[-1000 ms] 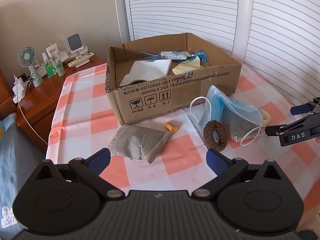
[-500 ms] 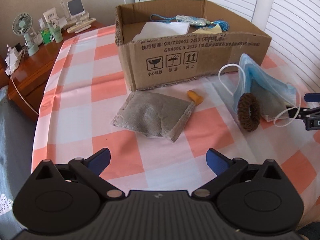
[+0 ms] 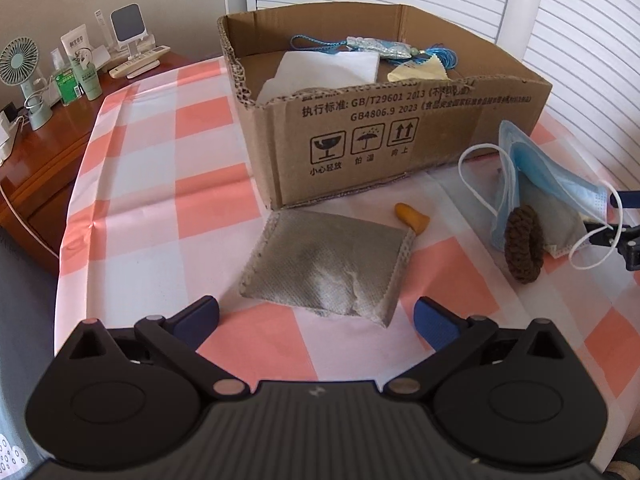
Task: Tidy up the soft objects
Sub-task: 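Move the right gripper to the cream scrunchie while the left gripper approaches the grey pouch, then close the right gripper on the cream scrunchie while the left gripper grasps the grey pouch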
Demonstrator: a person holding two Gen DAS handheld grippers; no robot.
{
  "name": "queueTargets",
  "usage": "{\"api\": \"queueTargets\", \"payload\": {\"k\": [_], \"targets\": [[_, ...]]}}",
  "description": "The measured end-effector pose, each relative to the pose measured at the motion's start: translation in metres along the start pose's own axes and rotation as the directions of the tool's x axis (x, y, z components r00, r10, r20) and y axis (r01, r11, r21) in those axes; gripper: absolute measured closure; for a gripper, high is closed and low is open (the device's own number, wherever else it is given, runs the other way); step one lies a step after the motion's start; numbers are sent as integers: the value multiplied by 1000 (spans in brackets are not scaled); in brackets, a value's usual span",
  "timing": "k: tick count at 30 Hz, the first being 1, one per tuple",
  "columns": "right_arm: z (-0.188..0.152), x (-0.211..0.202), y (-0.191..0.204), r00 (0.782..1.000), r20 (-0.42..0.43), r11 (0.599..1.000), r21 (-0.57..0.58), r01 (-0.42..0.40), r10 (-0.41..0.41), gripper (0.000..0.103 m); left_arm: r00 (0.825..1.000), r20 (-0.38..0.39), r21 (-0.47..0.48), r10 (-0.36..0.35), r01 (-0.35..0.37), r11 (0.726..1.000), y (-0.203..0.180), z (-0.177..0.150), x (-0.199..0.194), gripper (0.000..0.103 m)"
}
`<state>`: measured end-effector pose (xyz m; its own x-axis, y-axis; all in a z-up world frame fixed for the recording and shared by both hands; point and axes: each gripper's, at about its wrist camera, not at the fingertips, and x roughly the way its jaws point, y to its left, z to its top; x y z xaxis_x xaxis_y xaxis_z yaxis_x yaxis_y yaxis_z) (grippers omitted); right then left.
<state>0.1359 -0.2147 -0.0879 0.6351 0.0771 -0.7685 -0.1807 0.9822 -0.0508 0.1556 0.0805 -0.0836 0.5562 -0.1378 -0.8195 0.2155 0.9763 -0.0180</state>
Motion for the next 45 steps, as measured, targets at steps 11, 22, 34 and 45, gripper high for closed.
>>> {"api": "queueTargets", "payload": {"k": [11, 22, 34, 45], "targets": [[0, 0, 0, 1000, -1, 1000, -1, 0, 0, 0, 1000, 0, 47, -30, 30, 998, 1, 22, 17, 0], [2, 0, 6, 1000, 18, 999, -42, -11, 12, 0, 1000, 16, 37, -24, 23, 999, -3, 25, 21, 0], [6, -4, 25, 995, 83, 991, -122, -50, 61, 36, 1000, 18, 31, -14, 13, 999, -4, 24, 19, 0], [8, -6, 31, 995, 86, 989, -144, -39, 52, 50, 1000, 21, 65, -3, 2, 998, -9, 25, 15, 8]]}}
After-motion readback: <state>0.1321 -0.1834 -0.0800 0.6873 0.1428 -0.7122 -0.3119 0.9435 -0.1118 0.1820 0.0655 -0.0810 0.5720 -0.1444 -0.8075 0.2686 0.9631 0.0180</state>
